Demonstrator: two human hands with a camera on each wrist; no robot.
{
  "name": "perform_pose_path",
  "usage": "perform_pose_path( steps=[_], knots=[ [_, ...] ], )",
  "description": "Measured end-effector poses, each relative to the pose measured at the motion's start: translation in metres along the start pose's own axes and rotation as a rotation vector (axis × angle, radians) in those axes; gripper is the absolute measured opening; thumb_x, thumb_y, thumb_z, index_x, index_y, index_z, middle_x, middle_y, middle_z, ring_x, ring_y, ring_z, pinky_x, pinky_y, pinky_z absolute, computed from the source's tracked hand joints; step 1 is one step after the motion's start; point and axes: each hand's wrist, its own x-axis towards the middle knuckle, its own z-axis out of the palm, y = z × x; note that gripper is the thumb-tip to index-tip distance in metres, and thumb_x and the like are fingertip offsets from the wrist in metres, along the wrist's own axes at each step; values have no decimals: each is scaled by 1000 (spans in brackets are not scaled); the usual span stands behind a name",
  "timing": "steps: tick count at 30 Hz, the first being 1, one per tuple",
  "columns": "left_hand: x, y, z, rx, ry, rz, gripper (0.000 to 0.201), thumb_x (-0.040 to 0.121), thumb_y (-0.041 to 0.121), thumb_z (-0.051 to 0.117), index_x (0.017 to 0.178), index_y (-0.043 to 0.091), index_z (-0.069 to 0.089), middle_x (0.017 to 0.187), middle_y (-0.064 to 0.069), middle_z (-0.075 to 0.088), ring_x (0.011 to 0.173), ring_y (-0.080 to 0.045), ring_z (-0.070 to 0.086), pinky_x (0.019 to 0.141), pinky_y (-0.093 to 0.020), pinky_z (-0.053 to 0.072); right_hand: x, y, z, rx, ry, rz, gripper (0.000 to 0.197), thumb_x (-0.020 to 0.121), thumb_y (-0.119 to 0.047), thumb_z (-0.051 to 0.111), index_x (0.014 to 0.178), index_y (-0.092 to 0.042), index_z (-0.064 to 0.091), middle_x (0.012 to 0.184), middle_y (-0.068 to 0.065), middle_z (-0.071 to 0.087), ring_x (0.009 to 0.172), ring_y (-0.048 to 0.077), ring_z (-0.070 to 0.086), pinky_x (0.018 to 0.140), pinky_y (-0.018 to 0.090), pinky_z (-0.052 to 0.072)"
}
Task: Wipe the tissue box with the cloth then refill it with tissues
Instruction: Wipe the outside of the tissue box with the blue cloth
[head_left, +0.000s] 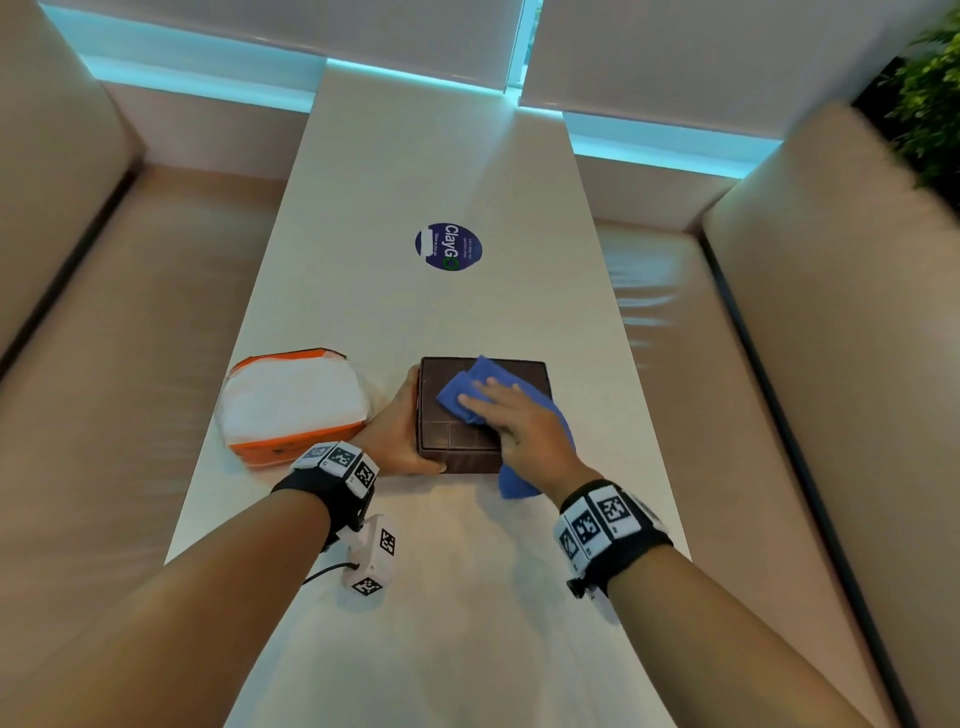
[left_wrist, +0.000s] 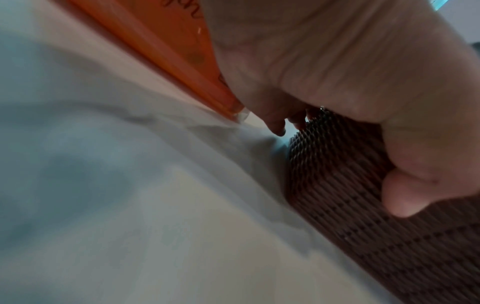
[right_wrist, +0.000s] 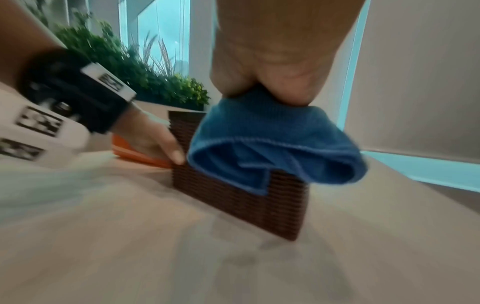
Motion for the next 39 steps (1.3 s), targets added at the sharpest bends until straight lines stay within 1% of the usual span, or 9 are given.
perform_pose_path(
  steps=[4,8,12,17,21,25,30,34,39],
  knots=[
    [-1,5,1,-18,-16,20,109,51,34,82,133,39,10,132,12,40,118,22,41,94,-2,37,-16,-3,4,-38,-84,-124,56,78,13,39,126,-8,60,139,13,52,134,22,39,117,38,21],
    [0,-3,-1,-38,-31,-31,127,51,27,87,147,24,4,142,-4,40,130,-5,44,105,-25,42,-19,15,-22,-66,82,192,63,82,19,36,133,-14,53,148,11,40,142,25,31,121,38,18],
    [1,-3,0,7,-36,-43,128,53,28,87,148,22,2,142,-2,38,132,-10,42,109,-38,40,-13,2,-18,-131,86,422,65,87,14,36,141,-21,41,156,6,27,146,23,20,118,30,15],
    [0,1,-3,21,-28,-42,127,52,31,86,148,19,3,142,-4,36,133,-12,41,109,-41,41,13,-14,-48,241,262,461,42,99,-7,39,139,-17,46,144,8,48,132,22,44,99,19,34],
    [1,0,-2,23,-32,-29,125,51,32,84,146,22,4,141,-3,36,132,-12,41,108,-39,41,33,-9,-37,29,43,514,56,101,-36,31,151,-17,14,161,7,3,148,26,-2,121,44,4],
    [2,1,-1,24,-17,-21,125,49,41,87,145,22,9,141,-3,37,132,-12,42,107,-41,42,36,-29,7,-271,65,595,73,97,-51,26,151,-6,3,160,15,-4,148,31,-6,121,45,2],
    [5,-3,-3,125,23,13,136,50,60,83,150,15,2,158,1,10,146,-11,15,119,-37,23,61,-63,44,-320,-6,425,61,101,-36,24,151,-8,3,160,15,-3,148,31,-7,120,43,-3],
    [5,-3,-3,13,43,-21,120,50,36,91,143,19,18,141,-1,40,130,-12,45,106,-45,42,62,-27,18,-345,72,452,50,101,-24,27,148,-8,17,158,14,14,147,31,7,120,45,7],
    [2,-4,-3,14,16,-23,122,52,27,86,146,18,10,139,-4,40,129,-10,45,106,-41,43,54,6,-7,-250,210,644,45,100,-19,30,144,-7,27,152,15,28,141,33,23,115,43,24]
  ],
)
